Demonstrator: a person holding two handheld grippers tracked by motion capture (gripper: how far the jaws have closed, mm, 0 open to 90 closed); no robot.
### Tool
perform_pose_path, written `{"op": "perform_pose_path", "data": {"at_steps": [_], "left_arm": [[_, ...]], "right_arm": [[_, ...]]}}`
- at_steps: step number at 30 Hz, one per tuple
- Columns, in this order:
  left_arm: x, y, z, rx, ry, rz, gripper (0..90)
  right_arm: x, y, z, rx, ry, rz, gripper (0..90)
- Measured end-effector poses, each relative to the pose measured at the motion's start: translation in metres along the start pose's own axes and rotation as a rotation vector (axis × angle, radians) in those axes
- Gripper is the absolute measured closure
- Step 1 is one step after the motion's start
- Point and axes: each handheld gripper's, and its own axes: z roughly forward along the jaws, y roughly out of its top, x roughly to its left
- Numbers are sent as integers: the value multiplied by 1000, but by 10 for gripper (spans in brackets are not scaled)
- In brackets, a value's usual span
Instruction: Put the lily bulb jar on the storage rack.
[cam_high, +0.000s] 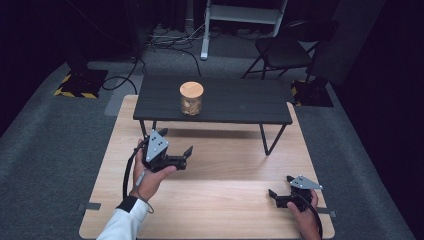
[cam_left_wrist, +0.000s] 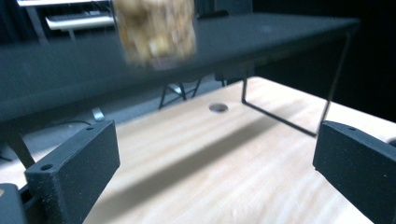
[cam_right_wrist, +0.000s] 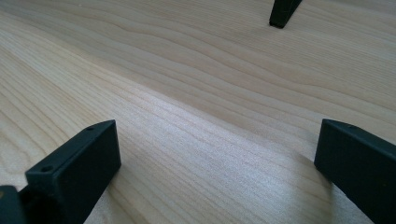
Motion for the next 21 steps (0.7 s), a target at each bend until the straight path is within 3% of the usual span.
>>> {"op": "perform_pose_path", "data": {"at_steps": [6,11,14,18,21], "left_arm": [[-6,-40,-2,36,-17,-29,4],[-15,-63,4,129,-7,-37,4],[-22,-70,10,188,-3,-12,4],[-30,-77,19,243,-6,-19,4],[-28,-84,23,257,-47,-17,6]], "right_arm": [[0,0,0,1,3,0,0],[-1,0,0,1,6,-3,0],[-1,0,0,0,8,-4,0],[-1,0,0,0,8,-4,0],[-1,0,0,1,9,-4,0]]}}
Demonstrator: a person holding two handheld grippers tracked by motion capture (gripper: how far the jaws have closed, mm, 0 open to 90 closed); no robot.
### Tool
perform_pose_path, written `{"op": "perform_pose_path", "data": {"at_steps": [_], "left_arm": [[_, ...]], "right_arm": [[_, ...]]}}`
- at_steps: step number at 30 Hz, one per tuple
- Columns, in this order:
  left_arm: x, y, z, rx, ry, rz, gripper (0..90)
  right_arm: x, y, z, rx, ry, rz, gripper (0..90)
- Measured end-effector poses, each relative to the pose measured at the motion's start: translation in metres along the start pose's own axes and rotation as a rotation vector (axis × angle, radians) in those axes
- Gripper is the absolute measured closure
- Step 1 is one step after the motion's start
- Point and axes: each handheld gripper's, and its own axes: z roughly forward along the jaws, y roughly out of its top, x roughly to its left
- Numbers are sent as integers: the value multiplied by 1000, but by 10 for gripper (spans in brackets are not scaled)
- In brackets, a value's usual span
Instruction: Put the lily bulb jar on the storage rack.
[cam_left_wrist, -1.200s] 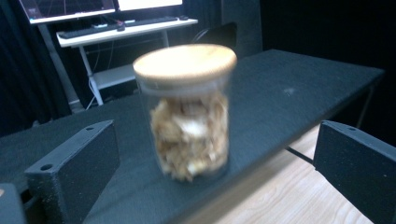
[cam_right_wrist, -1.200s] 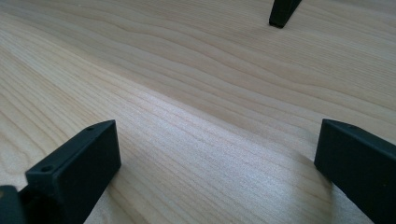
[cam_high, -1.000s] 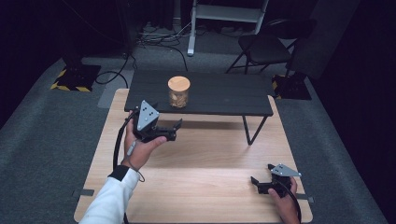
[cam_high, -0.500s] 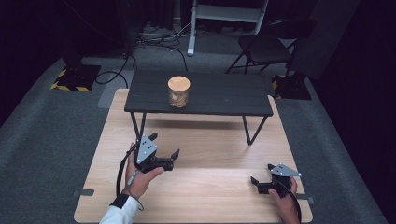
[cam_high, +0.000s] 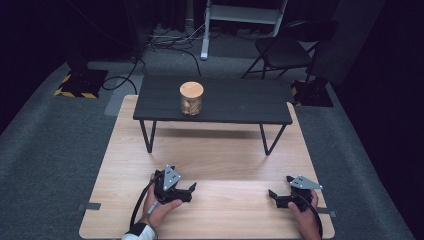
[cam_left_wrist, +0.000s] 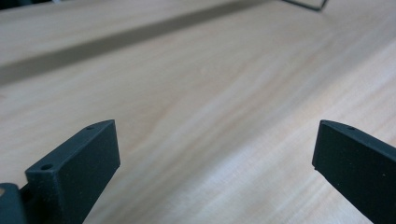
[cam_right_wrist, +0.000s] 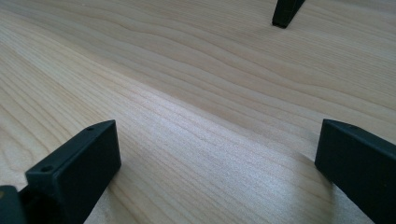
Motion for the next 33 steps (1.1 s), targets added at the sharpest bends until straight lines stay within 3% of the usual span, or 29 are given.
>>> {"op": "perform_pose_path", "data": {"at_steps": [4,6,11,33], "left_arm": [[-8,-1,9,69,28,14,7],[-11,0,10,66,37,26,14],[-11,7,14,114,53,-15,5],[-10,7,14,115,50,-10,4]], "right_arm": [[0,0,0,0,3,-3,0],[0,0,0,0,3,-3,0],[0,0,0,0,3,-3,0],[0,0,0,0,2,-3,0]]}}
